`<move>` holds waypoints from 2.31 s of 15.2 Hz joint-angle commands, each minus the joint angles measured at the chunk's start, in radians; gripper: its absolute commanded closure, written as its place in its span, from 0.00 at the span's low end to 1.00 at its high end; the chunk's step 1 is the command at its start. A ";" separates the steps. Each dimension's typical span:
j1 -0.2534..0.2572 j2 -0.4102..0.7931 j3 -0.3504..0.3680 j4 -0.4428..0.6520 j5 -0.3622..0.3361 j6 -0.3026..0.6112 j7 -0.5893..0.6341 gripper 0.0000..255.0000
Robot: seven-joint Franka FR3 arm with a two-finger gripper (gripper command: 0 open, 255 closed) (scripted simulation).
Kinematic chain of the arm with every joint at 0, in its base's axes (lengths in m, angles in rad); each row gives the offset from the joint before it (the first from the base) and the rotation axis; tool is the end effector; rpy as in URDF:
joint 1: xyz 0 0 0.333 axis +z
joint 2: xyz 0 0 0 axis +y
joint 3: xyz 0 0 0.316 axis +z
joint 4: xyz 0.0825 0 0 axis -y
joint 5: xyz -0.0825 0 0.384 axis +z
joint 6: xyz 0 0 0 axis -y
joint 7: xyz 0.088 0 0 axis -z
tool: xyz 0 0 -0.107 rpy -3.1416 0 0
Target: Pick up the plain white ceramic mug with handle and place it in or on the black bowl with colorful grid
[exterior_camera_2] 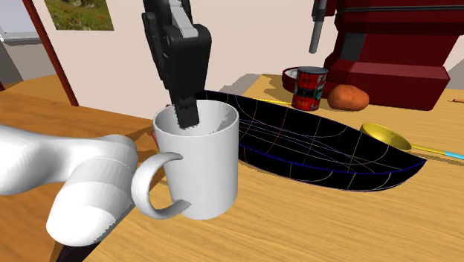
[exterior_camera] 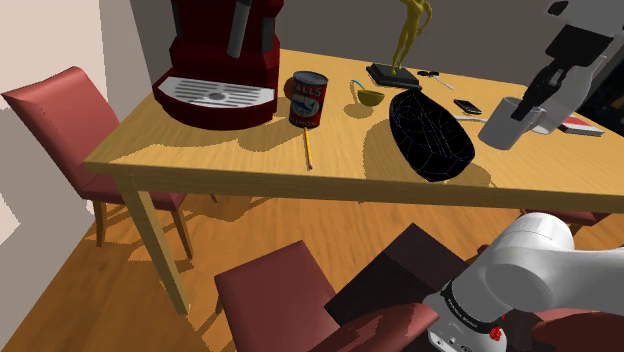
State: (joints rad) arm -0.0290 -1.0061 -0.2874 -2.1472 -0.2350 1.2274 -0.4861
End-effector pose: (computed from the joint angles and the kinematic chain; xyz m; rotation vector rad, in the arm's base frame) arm 0.1692 -0.1530 0.6892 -3.1202 -0.3232 -0.0946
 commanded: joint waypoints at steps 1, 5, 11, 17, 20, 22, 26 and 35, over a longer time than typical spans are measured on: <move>0.003 0.016 0.001 0.036 0.002 -0.020 -0.004 1.00; 0.009 0.055 0.007 0.114 0.010 -0.060 -0.008 1.00; 0.018 0.117 0.012 0.239 0.020 -0.122 -0.017 1.00; 0.027 0.186 0.015 0.373 0.029 -0.188 -0.027 1.00; 0.032 0.223 0.014 0.445 0.032 -0.224 -0.034 1.00; 0.034 0.242 0.013 0.482 0.034 -0.241 -0.037 1.00; 0.045 0.342 0.060 0.563 0.092 -0.233 0.030 1.00; 0.077 0.607 0.148 0.838 0.187 -0.254 0.169 1.00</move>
State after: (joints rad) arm 0.0437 -0.4361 -0.1504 -1.3627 -0.0586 0.9896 -0.3348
